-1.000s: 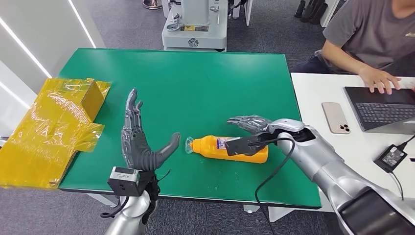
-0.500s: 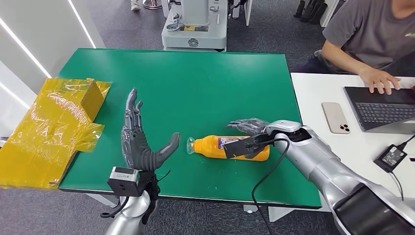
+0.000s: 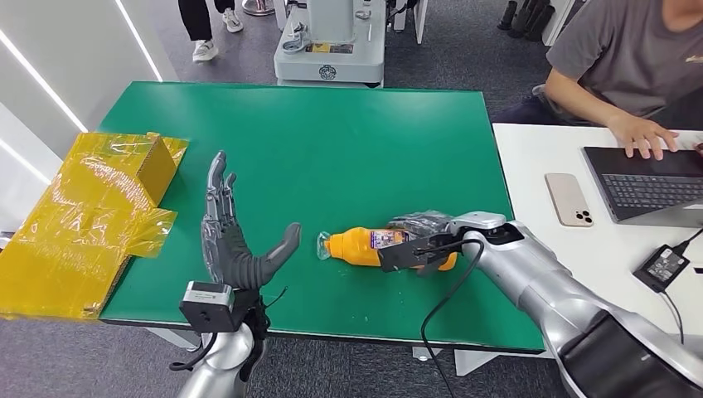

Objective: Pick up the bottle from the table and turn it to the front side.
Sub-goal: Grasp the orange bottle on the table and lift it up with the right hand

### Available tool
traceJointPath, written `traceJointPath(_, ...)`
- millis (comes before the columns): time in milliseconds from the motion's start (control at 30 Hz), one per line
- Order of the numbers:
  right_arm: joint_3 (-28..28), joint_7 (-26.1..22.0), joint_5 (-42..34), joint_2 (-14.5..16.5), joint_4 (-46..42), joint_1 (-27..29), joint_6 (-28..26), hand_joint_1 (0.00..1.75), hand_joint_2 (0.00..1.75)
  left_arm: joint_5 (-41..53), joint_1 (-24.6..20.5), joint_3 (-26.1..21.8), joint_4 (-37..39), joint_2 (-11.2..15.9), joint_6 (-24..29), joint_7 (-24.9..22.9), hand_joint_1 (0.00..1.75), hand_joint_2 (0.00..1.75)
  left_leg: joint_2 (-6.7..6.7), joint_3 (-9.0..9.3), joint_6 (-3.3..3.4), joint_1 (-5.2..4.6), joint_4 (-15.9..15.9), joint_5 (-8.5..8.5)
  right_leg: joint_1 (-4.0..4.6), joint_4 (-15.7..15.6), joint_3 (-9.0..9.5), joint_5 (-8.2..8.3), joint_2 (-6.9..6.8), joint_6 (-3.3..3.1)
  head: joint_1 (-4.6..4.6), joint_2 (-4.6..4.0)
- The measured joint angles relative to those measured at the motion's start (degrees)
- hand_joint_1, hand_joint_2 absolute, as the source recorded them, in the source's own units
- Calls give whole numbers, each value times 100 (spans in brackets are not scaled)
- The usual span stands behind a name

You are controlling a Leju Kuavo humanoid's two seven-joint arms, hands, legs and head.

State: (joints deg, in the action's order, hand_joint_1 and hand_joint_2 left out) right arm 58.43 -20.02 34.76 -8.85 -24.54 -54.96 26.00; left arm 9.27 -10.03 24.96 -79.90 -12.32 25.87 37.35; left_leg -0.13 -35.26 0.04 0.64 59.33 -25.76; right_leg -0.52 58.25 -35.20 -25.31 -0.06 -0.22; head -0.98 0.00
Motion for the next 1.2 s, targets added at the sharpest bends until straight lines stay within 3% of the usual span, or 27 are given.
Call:
traceJointPath(567, 87, 445, -138, 0, 161, 314, -530, 0, 175, -5, 103, 0, -88, 43, 19, -13, 0, 175, 4, 6, 0, 1, 0, 0, 1, 0, 1, 0, 3, 0, -1, 0)
traceJointPath(600, 89, 465, -127, 0, 161, 321, -553, 15, 175, -7, 109, 0, -89, 45, 22, -14, 0, 175, 4, 7, 0, 1, 0, 0, 1, 0, 1, 0, 3, 0, -1, 0)
traceJointPath(700, 92, 512, -80, 0, 162, 343, -657, 145, 175, -16, 139, 0, -91, 61, 40, -16, 0, 175, 5, 11, -1, 1, 0, 0, 1, -1, 4, 0, 5, 0, -1, 0)
traceJointPath(733, 94, 529, -64, 0, 162, 351, -719, 174, 175, -21, 155, 0, -97, 67, 51, -16, 0, 175, 6, 12, -1, 0, 0, 0, 1, -1, 5, 1, 6, 0, -1, 0)
traceJointPath(1200, 97, 628, 55, 0, 152, 486, -1489, 175, 175, -7, 317, 0, -261, 111, 101, -84, 0, 175, 6, 16, -2, 1, 0, 1, 1, 0, 9, 2, 5, -1, -1, 0)
